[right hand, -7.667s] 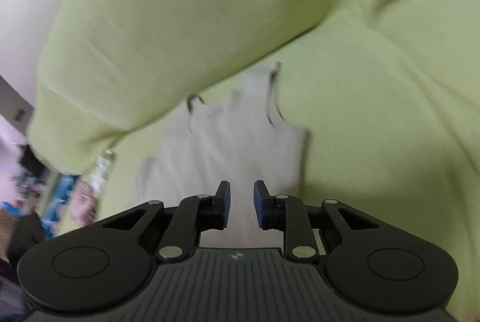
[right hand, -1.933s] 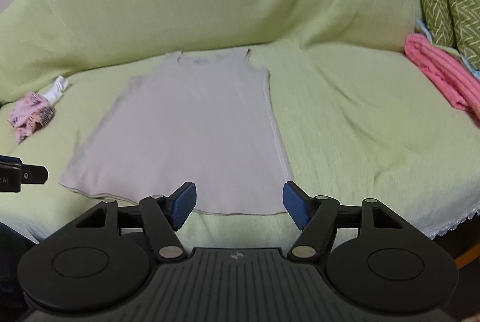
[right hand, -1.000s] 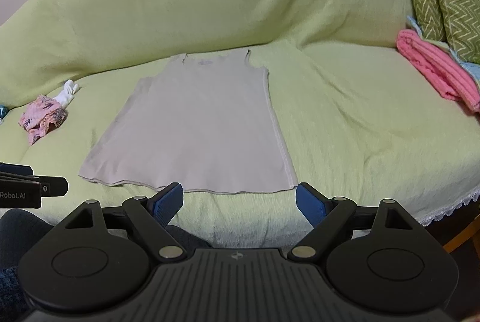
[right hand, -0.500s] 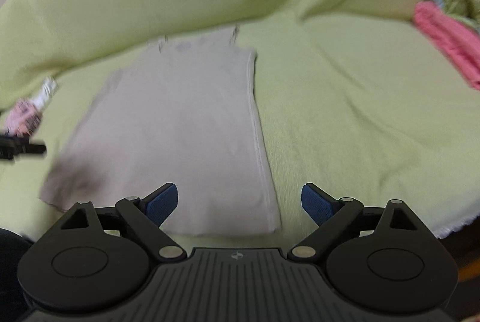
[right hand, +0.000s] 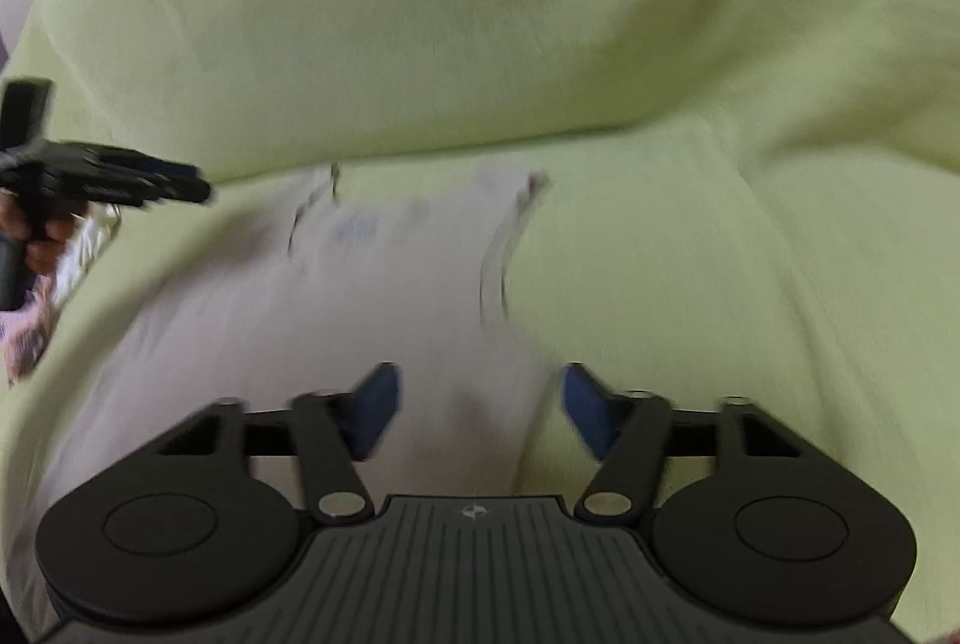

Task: Fold clothes
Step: 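Move both grippers to the top's hem and pinch it, then lift the hem with both grippers and carry it toward the shoulder straps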

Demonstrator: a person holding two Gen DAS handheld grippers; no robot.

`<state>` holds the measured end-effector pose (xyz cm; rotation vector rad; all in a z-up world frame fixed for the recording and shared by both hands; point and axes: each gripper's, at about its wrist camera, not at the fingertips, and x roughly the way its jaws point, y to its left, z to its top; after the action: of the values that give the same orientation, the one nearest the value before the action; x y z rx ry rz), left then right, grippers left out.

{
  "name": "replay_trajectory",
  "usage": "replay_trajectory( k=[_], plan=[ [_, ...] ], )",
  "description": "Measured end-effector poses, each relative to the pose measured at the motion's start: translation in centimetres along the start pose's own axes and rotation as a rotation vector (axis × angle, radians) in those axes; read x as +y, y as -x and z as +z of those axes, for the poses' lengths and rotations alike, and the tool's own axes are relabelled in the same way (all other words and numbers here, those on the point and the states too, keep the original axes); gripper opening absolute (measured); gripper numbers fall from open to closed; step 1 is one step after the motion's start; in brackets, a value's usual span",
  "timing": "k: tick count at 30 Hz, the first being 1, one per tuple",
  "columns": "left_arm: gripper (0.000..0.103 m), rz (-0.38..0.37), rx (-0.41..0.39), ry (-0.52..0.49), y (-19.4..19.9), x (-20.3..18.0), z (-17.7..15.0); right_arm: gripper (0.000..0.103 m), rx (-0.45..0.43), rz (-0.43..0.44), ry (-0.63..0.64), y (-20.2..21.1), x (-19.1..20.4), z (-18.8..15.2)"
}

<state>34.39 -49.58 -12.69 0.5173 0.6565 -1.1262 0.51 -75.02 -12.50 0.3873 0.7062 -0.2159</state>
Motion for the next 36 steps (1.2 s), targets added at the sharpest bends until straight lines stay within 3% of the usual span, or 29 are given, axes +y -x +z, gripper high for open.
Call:
replay_trajectory(
  k=[3,9,19,24,25,27,28,32,36],
  plan=[
    [0.033,-0.043,0.0,-0.063,-3.5,1.2,1.4,0.052,-0.03,0.033,0.014,-3.1,-1.8,3.5],
    [0.033,-0.098,0.026,-0.194,-7.9,2.5,2.2,0.052,-0.041,0.108,0.109,-8.0,-4.0,8.3],
    [0.035,-0.243,0.038,-0.118,-11.5,5.7,1.5,0.052,0.031,0.201,0.048,-13.5,-7.1,8.6],
    [0.034,-0.253,0.025,-0.13,-11.5,5.5,1.4,0.053,0.06,0.233,0.023,-15.0,-8.0,8.4],
    [0.033,-0.255,0.025,-0.132,-11.7,5.5,1.4,0.051,0.057,0.237,0.026,-15.4,-7.8,8.7],
    [0.03,-0.255,0.019,-0.145,-11.7,5.3,1.5,0.032,0.072,0.243,0.055,-16.0,-7.3,9.2],
    [0.025,-0.257,0.015,-0.152,-11.7,5.1,1.4,0.012,0.082,0.24,0.078,-16.2,-6.9,9.5],
    [0.005,-0.221,0.005,-0.221,-11.2,3.5,1.6,0.005,0.079,0.194,0.154,-16.0,-5.1,10.0],
    [0.003,-0.137,-0.013,-0.295,-9.5,1.7,1.7,0.004,-0.051,0.126,0.227,-12.4,-3.0,9.5]
  ],
)
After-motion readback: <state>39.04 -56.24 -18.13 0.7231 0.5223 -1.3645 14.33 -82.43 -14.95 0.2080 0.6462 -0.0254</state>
